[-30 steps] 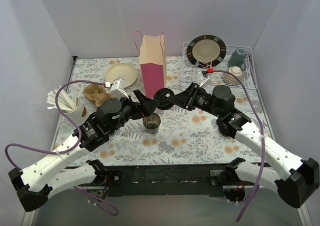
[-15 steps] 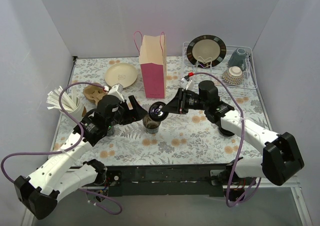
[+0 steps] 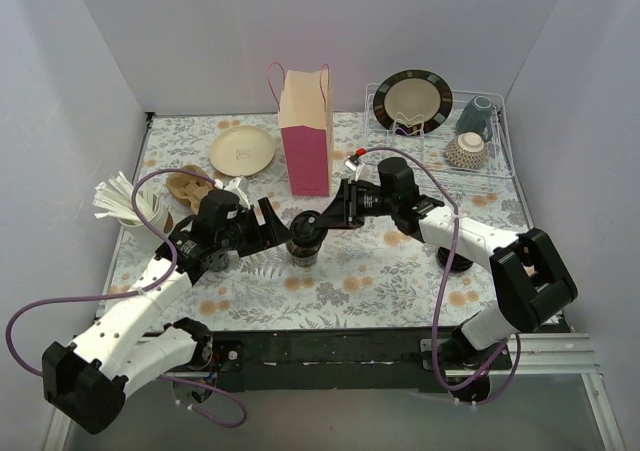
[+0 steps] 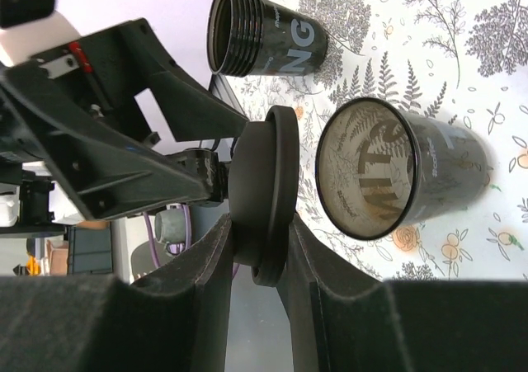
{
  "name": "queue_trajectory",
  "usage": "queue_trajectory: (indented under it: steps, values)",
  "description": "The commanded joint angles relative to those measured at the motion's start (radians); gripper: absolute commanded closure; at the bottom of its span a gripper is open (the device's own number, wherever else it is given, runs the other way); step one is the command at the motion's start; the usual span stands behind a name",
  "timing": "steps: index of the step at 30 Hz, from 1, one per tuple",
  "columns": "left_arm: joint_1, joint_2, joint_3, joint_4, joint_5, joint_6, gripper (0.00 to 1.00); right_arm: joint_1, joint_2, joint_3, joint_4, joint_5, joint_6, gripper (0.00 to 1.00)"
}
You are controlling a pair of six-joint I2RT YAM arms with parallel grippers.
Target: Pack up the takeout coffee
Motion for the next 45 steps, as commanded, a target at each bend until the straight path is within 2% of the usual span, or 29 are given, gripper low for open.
queue_trajectory:
  steps: [1,17,28,45]
  values:
    - [0.021,0.003,-0.039,0.014,0.026,0.017,0.27,0.01,0.035,0.065,0.052,-0.042,-0.017,0.81]
    - [0.032,0.022,-0.083,0.011,-0.029,0.005,0.3,0.031,0.148,0.084,0.078,-0.09,0.009,0.81]
    - [0.032,0.058,-0.096,0.074,-0.036,0.005,0.3,0.039,0.176,0.079,0.109,-0.088,0.023,0.81]
    - [0.032,0.062,-0.117,0.053,-0.072,0.007,0.32,0.039,0.195,0.08,0.112,-0.082,0.023,0.8]
